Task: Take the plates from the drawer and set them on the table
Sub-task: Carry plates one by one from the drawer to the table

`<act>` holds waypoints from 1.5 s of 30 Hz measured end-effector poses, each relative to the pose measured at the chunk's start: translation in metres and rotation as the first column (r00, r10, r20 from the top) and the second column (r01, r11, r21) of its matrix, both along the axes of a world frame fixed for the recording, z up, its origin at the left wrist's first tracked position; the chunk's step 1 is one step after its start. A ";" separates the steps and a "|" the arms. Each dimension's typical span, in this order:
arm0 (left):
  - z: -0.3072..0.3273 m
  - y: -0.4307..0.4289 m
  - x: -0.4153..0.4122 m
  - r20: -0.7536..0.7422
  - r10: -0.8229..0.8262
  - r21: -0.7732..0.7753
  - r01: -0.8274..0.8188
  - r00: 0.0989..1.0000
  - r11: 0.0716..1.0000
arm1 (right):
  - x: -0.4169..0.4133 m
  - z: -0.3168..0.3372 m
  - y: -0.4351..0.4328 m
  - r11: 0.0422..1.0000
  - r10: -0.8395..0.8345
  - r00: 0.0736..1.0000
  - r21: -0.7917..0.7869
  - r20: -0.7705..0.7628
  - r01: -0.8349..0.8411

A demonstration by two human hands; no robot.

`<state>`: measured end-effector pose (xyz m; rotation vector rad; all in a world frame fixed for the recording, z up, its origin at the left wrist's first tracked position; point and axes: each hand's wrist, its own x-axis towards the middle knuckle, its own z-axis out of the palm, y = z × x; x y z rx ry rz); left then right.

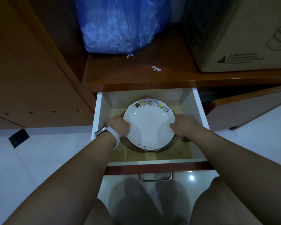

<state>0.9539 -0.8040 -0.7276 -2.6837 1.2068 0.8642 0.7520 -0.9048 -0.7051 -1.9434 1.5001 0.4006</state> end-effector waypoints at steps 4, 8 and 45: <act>0.013 0.015 -0.002 -0.313 0.242 -0.130 -0.294 0.918 0.947 | -0.006 0.003 0.000 0.994 -0.072 0.986 -0.065 0.149 0.082; 0.032 0.037 -0.010 -0.644 0.376 -0.194 -0.618 0.666 0.762 | -0.012 0.012 0.005 0.959 -0.257 0.877 -0.005 0.406 0.284; 0.258 0.072 -0.047 -0.949 0.101 -0.214 -0.843 0.300 0.494 | -0.031 0.241 0.060 0.799 -0.599 0.412 0.481 0.687 0.361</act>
